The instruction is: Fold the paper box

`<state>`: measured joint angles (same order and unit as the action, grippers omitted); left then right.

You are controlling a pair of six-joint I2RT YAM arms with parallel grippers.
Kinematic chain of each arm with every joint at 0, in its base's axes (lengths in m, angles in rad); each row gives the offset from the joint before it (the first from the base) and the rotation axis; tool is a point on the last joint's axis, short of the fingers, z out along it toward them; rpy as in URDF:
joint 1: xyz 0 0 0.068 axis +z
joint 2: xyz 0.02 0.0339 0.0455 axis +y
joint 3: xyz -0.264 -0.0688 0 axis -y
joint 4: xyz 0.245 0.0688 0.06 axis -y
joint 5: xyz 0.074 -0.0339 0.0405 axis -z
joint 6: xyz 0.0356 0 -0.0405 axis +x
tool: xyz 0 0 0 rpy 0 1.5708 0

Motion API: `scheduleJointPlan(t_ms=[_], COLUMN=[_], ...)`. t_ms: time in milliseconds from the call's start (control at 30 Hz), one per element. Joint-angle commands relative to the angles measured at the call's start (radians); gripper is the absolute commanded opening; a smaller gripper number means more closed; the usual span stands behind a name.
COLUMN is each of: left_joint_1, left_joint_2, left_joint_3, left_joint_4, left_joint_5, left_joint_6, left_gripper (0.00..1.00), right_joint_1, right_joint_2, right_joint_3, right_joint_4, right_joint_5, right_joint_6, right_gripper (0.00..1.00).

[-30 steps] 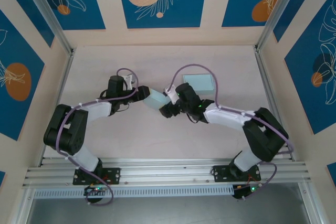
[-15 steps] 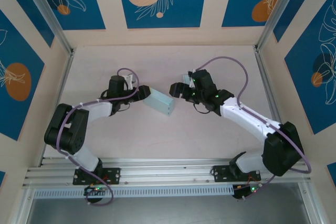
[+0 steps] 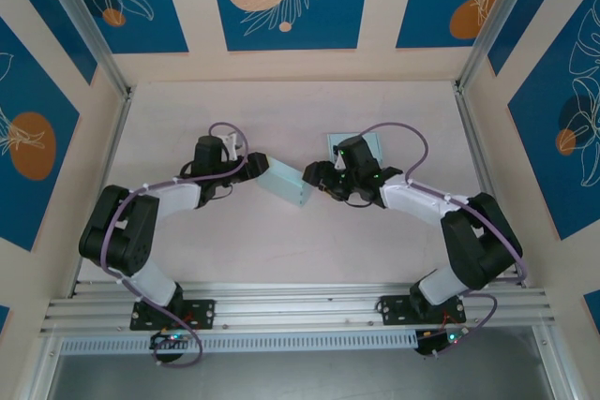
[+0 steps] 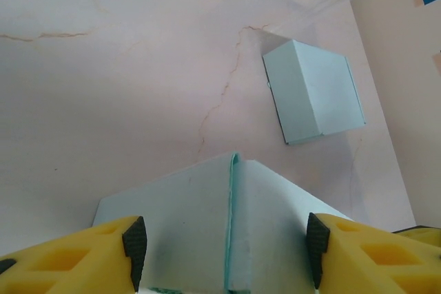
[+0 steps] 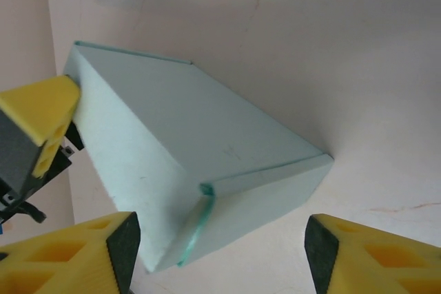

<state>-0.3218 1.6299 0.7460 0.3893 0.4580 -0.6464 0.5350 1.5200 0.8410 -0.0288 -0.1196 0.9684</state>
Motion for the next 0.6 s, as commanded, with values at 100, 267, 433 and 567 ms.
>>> scheduleJointPlan(t_ms=[100,267,433,567], left_joint_1=[-0.02,-0.02,-0.02,-0.019], left_joint_2=[0.032,0.031,0.041,0.039], left_joint_3=[-0.057,-0.069,-0.087,-0.127], left_joint_4=[-0.144,-0.136,-0.116,-0.081], left_joint_5=[-0.071,-0.083,-0.073,-0.066], left_joint_6=[0.008,-0.005,-0.026,-0.043], left_gripper=[0.6,0.5,0.21,0.08], right_joint_1=[-0.001,-0.015,-0.018,-0.012], right_joint_2=[0.043,0.052,0.062,0.081], right_joint_3=[-0.046,-0.118,-0.159,-0.192], right_joint_4=[0.062,0.119,0.149,0.213], right_joint_5=[-0.068,-0.061,-0.056,-0.068], right_joint_6=[0.025,0.047,0.034,0.01], right_gripper=[0.55,0.45,0.27,0.24])
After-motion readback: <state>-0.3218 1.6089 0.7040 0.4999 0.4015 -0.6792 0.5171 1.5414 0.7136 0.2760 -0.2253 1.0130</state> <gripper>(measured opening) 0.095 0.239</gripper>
